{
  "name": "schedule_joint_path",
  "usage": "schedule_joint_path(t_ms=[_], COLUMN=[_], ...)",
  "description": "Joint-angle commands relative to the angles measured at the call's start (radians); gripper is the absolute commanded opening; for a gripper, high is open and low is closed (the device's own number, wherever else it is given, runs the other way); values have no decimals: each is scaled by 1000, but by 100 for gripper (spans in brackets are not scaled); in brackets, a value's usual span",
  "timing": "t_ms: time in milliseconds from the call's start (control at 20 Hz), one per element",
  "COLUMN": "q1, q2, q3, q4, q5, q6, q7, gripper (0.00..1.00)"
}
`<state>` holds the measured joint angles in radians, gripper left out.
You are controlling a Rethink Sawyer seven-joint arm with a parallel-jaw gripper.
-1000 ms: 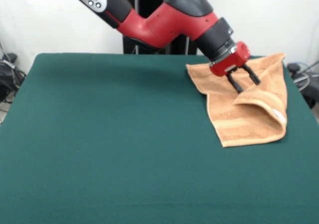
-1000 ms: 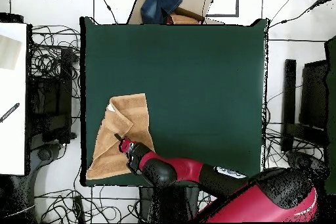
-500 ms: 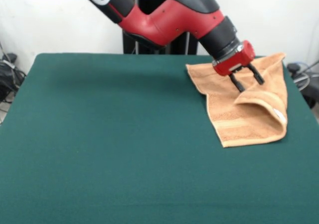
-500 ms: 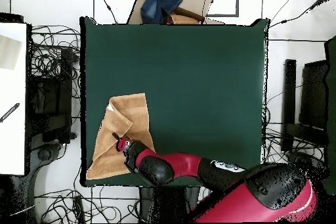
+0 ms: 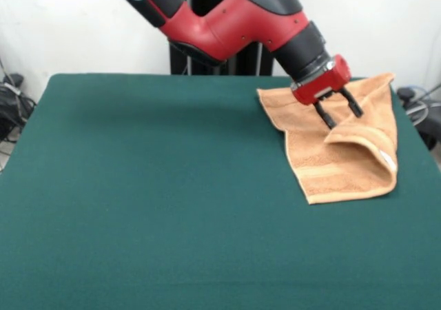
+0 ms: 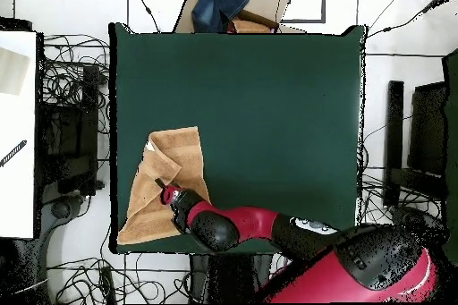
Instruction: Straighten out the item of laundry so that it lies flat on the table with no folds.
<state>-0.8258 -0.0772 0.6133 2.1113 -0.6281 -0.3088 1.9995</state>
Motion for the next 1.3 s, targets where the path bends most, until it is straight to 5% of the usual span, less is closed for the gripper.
schedule_joint_path(t_ms=[50, 700, 1300], q1=[-6, 2, -15], q2=[34, 223, 202], q3=[40, 50, 88], q4=[-72, -136, -129], q5=[44, -45, -12], q6=[85, 12, 55], q7=[141, 135, 122], gripper=[100, 100, 100])
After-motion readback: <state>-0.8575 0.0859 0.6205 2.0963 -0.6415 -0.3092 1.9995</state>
